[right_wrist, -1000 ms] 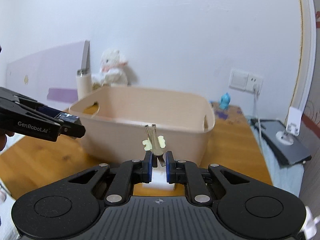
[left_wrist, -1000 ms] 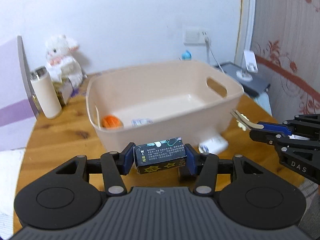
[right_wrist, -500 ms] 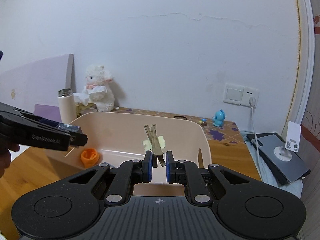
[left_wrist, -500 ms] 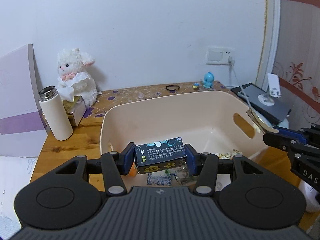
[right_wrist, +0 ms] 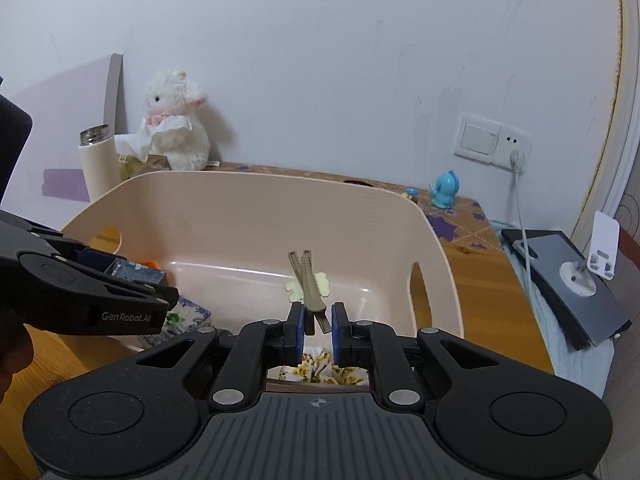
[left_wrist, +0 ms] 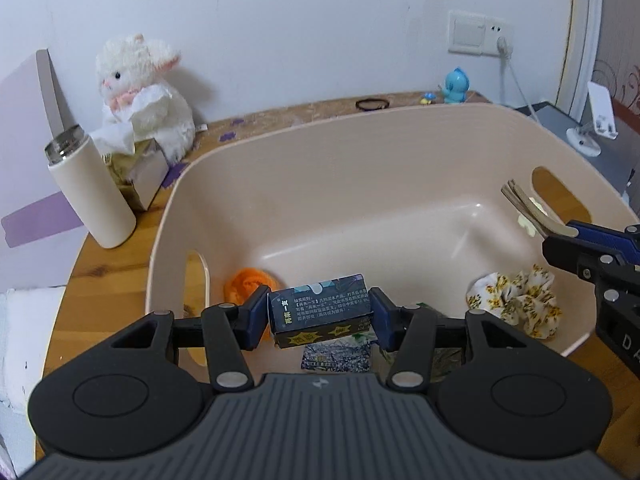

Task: Organize objects
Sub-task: 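Lower both items into the basket and open both tools, then grasp the black box with the left tool while the right tool grasps the white medicine box, then lift both boxes into the basket and open both tools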

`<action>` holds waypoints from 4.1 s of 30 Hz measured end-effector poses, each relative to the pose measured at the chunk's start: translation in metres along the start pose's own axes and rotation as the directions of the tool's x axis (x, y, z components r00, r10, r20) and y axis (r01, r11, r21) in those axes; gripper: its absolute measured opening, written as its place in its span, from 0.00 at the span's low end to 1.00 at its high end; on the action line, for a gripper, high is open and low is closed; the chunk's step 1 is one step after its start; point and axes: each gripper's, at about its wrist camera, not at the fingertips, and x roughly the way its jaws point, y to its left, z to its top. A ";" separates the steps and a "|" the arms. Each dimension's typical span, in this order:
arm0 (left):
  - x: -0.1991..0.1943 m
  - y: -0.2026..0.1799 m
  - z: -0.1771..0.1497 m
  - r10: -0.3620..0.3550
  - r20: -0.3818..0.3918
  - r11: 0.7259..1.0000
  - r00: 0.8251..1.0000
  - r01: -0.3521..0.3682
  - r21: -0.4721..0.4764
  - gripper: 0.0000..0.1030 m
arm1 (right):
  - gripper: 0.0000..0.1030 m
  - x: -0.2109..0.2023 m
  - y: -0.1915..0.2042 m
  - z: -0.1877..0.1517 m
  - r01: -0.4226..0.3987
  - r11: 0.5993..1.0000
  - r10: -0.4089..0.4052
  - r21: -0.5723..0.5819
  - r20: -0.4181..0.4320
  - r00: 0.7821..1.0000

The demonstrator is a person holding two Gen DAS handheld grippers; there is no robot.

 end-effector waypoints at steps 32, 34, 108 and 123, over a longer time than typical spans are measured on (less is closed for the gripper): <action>-0.099 -0.011 -0.074 -0.090 0.030 0.996 0.995 0.090 0.028 0.90 | 0.83 -0.084 -0.012 -0.074 0.022 0.997 -0.025 -0.071 -0.035 0.999; -0.094 -0.014 -0.081 -0.087 0.009 0.996 0.996 0.087 0.032 0.90 | 0.83 -0.080 -0.012 -0.081 0.021 0.997 -0.025 -0.072 -0.055 0.998; -0.103 0.003 -0.089 -0.154 0.111 0.988 0.982 0.151 0.041 0.33 | 0.54 -0.087 0.013 -0.062 0.011 1.000 -0.010 -0.012 0.102 0.995; -0.139 0.024 -0.046 -0.139 0.255 0.989 0.957 0.145 -0.006 0.33 | 0.54 -0.116 0.008 -0.005 0.060 0.997 -0.073 0.050 0.308 0.949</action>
